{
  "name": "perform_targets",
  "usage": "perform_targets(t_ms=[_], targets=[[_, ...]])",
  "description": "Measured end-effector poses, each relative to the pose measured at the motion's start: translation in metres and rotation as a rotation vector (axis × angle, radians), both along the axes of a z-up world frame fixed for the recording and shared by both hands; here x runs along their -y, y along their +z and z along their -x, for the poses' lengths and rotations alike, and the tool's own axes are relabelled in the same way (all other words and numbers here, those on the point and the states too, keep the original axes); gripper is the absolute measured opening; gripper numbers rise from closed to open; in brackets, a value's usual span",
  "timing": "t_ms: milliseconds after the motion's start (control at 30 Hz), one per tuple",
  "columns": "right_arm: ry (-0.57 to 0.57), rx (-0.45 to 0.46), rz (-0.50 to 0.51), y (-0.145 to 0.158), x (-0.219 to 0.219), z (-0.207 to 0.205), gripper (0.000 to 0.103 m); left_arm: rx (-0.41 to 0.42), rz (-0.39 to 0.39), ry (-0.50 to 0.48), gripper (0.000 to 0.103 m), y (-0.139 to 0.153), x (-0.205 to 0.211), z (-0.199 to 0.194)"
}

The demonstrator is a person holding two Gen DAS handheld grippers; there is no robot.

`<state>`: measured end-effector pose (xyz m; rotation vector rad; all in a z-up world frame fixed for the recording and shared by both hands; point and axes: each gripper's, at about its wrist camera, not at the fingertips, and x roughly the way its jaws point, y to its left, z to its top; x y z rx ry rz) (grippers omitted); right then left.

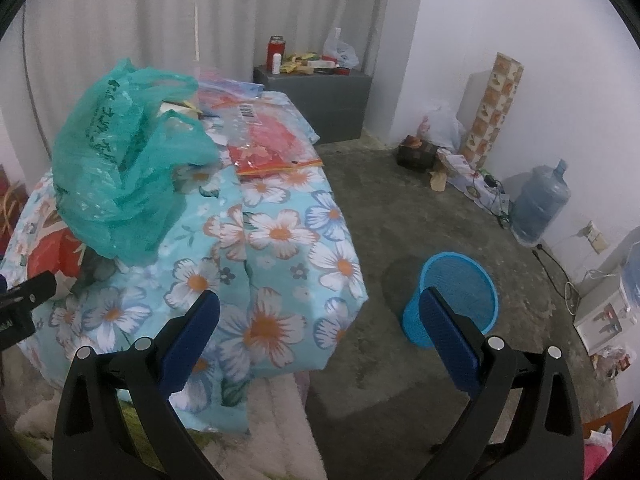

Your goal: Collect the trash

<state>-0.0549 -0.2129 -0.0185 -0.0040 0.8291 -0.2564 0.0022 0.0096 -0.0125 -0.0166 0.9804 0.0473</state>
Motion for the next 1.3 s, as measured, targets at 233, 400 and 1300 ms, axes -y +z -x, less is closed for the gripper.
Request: perform_targets(t_ms=[233, 400, 1300], targets=[[0.037, 0.015, -0.049, -0.003, -0.010, -0.012, 0.097, 0.001, -0.009, 0.019, 0.094, 0.001, -0.008, -0.003], [0.054, 0.095, -0.149, 0.001, -0.013, -0.019, 0.097, 0.102, -0.008, 0.013, 0.094, 0.021, -0.022, -0.004], [0.140, 0.165, -0.596, 0.009, 0.080, -0.147, 0.097, 0.264, 0.396, -0.224, 0.094, 0.057, -0.060, -0.083]])
